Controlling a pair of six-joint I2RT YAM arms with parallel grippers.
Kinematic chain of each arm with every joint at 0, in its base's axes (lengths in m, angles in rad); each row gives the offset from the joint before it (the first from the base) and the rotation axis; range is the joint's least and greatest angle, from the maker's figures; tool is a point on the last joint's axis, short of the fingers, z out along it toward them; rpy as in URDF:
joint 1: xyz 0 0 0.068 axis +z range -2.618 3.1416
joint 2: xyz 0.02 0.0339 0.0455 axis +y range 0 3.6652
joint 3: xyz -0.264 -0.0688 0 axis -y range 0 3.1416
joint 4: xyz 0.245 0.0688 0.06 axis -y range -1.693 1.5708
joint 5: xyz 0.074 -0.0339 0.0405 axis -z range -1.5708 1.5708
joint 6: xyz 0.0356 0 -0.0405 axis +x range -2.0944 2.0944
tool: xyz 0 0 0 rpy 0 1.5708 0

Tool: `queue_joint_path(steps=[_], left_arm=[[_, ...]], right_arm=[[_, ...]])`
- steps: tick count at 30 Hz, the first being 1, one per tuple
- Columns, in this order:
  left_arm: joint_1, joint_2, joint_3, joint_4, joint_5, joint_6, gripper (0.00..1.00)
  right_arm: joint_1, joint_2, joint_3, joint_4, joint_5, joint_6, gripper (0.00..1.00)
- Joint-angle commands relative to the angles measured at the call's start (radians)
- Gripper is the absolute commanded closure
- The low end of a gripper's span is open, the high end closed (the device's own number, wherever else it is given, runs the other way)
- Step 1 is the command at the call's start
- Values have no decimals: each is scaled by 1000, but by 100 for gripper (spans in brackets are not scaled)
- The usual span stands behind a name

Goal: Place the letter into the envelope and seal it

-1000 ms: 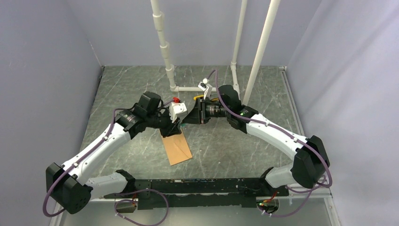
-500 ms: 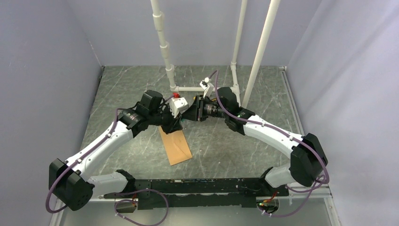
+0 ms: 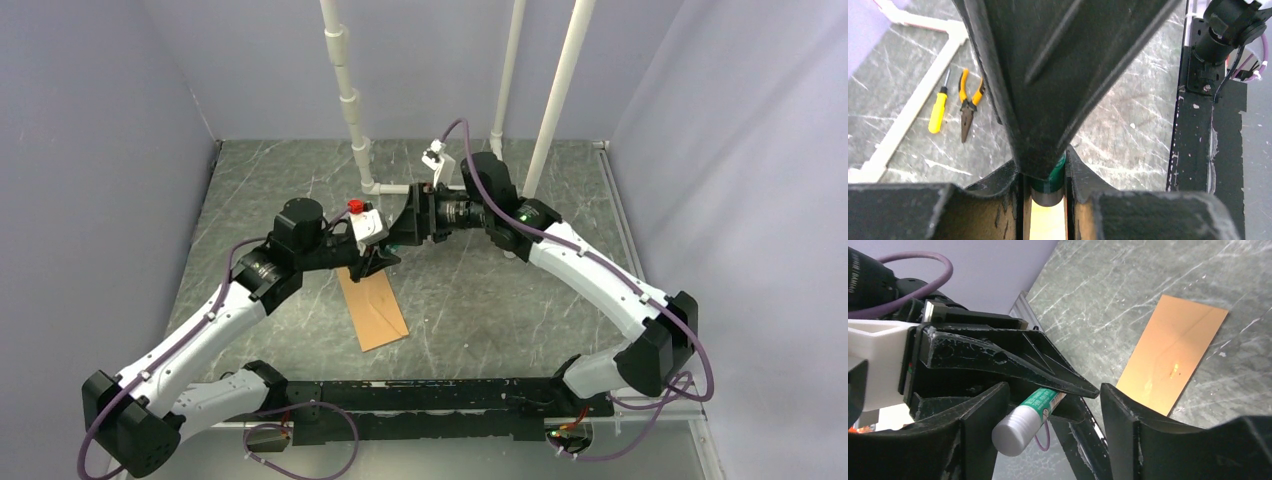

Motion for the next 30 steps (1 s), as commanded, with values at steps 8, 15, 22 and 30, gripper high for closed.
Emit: queue_joint_path(steps=[8, 15, 22, 30], left_arm=[[-3, -9, 17, 41, 51, 32, 98], [-3, 11, 41, 2, 20, 34, 98], [-3, 35, 60, -27, -15, 42, 97], [-3, 53, 71, -39, 10, 54, 98]], right_arm=[[-51, -64, 94, -120, -2, -48, 35], [-52, -58, 105, -184, -30, -97, 57], [-51, -59, 107, -202, -41, -109, 57], [-51, -19, 113, -192, -45, -113, 70]])
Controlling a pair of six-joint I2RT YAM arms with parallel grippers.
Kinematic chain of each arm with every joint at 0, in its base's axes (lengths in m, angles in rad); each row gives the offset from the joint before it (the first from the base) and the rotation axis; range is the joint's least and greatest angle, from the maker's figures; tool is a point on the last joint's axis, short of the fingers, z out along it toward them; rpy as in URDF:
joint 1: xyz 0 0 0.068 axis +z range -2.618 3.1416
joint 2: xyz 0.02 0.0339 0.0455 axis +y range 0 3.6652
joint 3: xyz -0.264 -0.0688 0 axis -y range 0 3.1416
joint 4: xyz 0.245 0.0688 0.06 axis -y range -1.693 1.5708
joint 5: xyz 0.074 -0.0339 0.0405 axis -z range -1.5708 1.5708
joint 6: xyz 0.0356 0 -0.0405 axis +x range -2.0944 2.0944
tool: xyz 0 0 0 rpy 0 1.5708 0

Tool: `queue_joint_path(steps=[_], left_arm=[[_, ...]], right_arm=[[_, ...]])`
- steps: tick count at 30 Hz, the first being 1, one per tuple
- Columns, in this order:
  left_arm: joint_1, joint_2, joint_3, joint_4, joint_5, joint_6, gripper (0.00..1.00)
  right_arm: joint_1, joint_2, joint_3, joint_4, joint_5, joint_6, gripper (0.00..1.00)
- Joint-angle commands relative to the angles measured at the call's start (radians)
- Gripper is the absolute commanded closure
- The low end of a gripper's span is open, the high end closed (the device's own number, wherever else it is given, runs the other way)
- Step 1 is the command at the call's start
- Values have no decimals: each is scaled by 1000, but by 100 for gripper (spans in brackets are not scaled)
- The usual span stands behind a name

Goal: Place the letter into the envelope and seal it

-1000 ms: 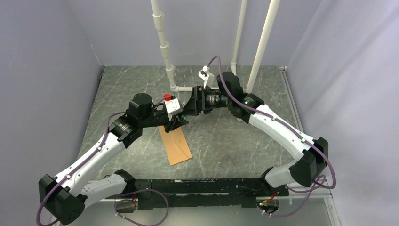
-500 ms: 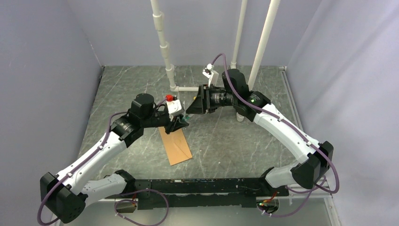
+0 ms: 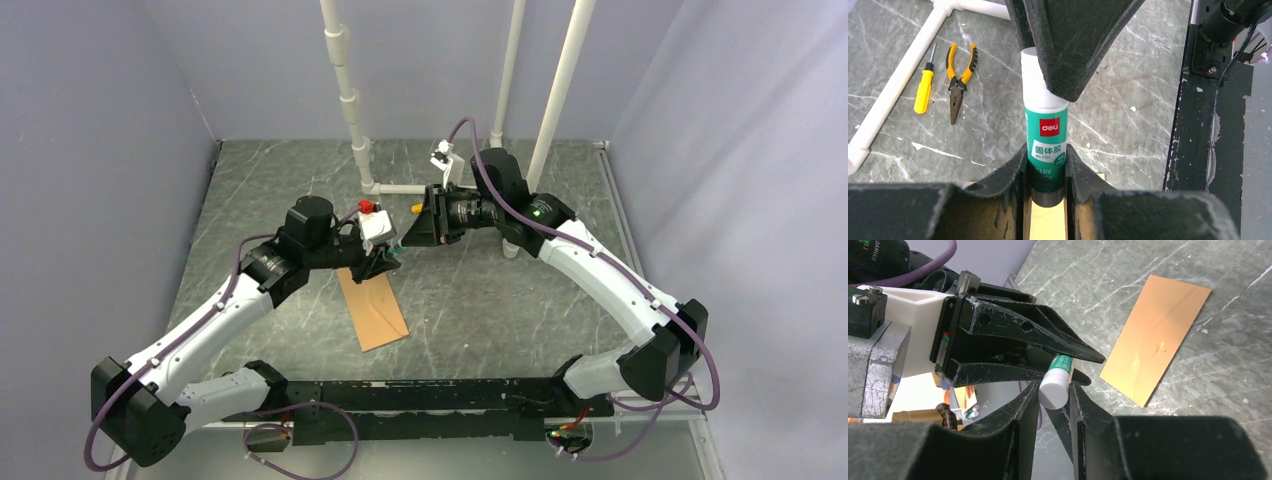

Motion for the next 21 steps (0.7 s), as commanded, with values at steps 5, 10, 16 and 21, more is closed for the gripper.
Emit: queue_joint_path(steps=[5, 10, 16, 21], left_arm=[[-1, 16, 66, 1, 14, 29, 98], [0, 35, 88, -19, 15, 50, 98], [-1, 49, 106, -31, 7, 66, 98], [-1, 52, 96, -10, 0, 69, 98]], right_arm=[[-4, 12, 26, 15, -16, -16, 80], [-4, 23, 11, 3, -17, -24, 75], [-4, 1, -4, 13, 4, -32, 91], [0, 3, -23, 19, -18, -44, 100]])
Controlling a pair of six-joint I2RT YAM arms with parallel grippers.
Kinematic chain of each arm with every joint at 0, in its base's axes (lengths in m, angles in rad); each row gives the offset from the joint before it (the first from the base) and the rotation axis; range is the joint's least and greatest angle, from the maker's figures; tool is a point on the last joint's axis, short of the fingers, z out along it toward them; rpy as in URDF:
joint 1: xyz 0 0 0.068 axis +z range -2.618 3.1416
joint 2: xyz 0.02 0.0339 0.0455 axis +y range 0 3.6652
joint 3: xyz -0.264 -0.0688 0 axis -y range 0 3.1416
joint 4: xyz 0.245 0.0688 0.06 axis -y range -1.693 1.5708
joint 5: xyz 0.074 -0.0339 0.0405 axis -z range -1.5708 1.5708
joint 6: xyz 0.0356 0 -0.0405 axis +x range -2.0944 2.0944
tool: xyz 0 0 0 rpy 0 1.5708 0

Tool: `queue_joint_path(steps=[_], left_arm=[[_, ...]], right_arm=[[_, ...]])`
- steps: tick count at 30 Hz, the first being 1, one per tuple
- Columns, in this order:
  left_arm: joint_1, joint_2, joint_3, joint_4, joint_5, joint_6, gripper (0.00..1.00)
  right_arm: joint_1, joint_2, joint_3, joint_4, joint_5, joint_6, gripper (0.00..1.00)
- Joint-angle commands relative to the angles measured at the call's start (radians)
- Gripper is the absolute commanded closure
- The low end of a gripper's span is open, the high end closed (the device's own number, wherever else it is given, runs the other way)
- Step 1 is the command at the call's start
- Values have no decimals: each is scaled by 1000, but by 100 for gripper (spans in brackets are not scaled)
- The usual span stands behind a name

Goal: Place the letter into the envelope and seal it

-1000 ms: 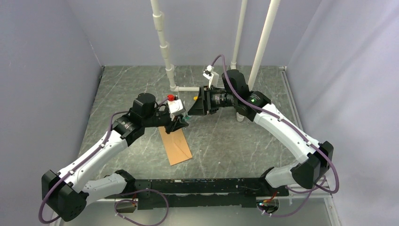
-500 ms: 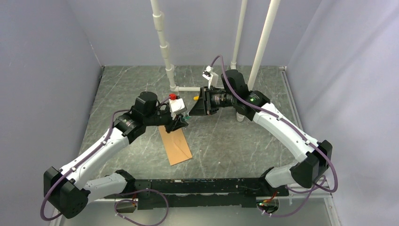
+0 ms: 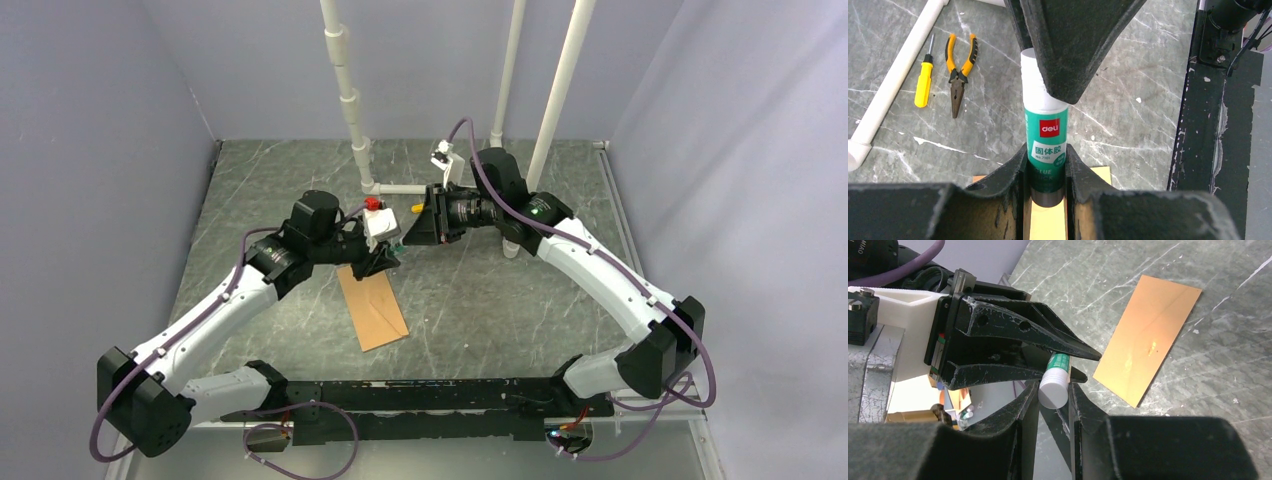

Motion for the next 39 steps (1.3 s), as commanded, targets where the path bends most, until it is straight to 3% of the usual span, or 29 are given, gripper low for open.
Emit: queue_joint_path(steps=[1, 7, 13, 17, 26, 31, 36, 39], left_arm=[[-1, -1, 45, 68, 1, 26, 98], [-1, 22, 118, 141, -37, 81, 98], [-1, 109, 250, 126, 31, 183, 98], [-1, 119, 279, 201, 102, 167, 98], [0, 143, 337, 154, 142, 224, 98], [0, 95, 264, 90, 131, 193, 97], [-1, 6, 114, 58, 141, 131, 98], [-1, -33, 51, 60, 124, 90, 98]], right_arm=[[16, -13, -31, 23, -15, -22, 100], [105, -18, -154, 82, 31, 26, 100], [172, -10, -268, 151, 45, 89, 100], [192, 0, -333, 233, 7, 137, 100], [232, 23, -386, 246, 5, 155, 100], [188, -33, -257, 151, 77, 99, 100], [116, -82, -78, 31, 149, 37, 45], [49, -80, 9, -24, 144, 32, 28]])
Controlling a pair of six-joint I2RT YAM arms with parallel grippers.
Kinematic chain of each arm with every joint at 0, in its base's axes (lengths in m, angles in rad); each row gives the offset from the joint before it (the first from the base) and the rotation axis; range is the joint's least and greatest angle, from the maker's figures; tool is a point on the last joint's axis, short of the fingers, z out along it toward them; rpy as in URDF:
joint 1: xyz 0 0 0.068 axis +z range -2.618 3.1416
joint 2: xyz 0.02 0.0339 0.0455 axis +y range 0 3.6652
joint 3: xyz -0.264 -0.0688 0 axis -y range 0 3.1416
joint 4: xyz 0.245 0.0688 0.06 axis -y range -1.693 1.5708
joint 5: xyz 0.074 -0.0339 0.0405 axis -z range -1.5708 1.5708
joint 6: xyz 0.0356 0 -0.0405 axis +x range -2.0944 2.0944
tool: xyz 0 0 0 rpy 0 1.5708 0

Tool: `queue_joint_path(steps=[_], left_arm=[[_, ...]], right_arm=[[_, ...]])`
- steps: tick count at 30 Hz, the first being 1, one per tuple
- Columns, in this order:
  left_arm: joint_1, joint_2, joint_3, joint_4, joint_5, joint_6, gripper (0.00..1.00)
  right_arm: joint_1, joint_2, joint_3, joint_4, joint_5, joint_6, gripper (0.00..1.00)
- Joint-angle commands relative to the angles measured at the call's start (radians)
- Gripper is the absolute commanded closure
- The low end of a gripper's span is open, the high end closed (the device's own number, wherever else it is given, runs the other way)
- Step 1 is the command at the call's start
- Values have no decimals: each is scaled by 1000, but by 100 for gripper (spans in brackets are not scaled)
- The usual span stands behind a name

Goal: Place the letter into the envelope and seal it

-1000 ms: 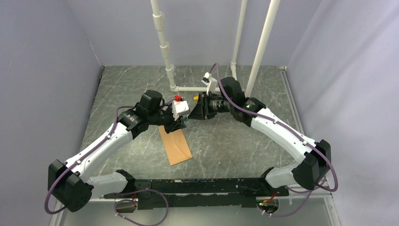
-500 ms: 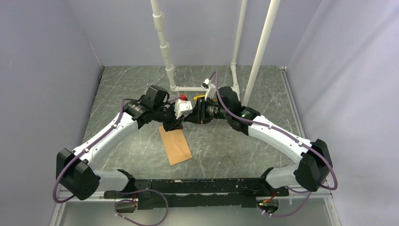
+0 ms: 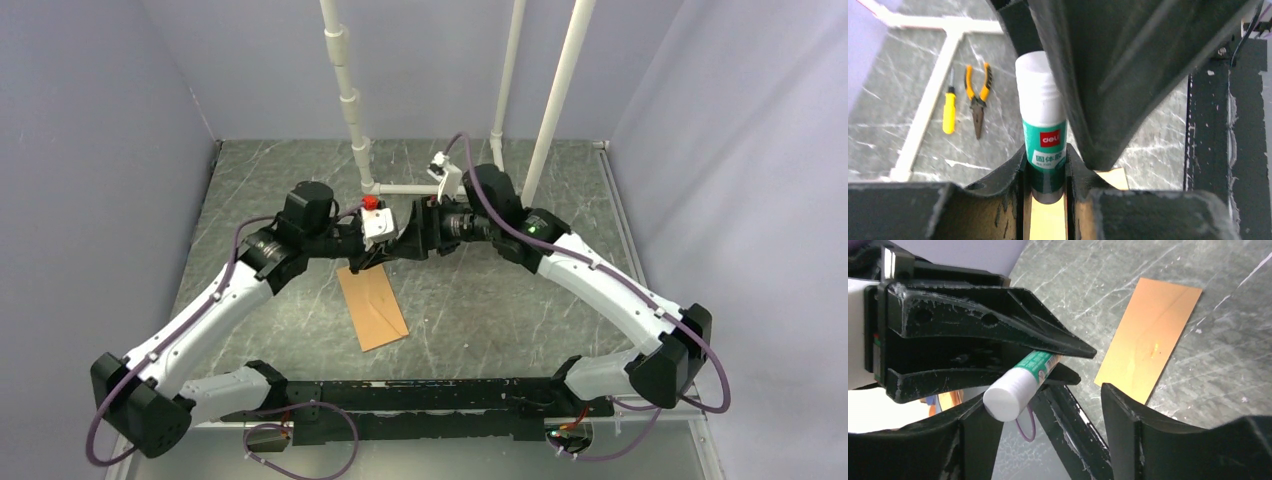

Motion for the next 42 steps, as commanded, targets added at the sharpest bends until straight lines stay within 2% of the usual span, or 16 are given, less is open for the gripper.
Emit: queue_joint_path(steps=[1, 7, 12, 15, 21, 24, 26, 30, 37, 39, 42], left_arm=[[-15, -73, -69, 170, 73, -73, 97], [-15, -75, -68, 141, 65, -71, 98], [-15, -58, -59, 142, 58, -78, 98], [-15, -53, -58, 145, 54, -85, 98], [-15, -38, -47, 130, 60, -86, 98], [-15, -34, -43, 125, 61, -83, 98], [-14, -31, -41, 124, 61, -84, 98], [-15, -30, -37, 120, 69, -79, 98], [-14, -10, -4, 78, 73, -58, 98], [-15, -6, 3, 74, 68, -53, 97], [-15, -9, 1, 98, 39, -63, 98]], right_arm=[[-63, -12, 148, -150, -26, -41, 27], [-75, -23, 221, -181, -29, -63, 27], [-75, -7, 234, -201, -66, -61, 40], [-75, 6, 231, -218, -77, -78, 43], [-75, 9, 208, -187, -128, -81, 36], [-74, 17, 206, -175, -143, -82, 37], [-74, 25, 207, -174, -141, -85, 41], [-74, 48, 225, -195, -128, -97, 62], [-73, 79, 266, -240, -102, -140, 65], [-74, 84, 271, -247, -100, -146, 73], [-71, 91, 273, -260, -110, -156, 95]])
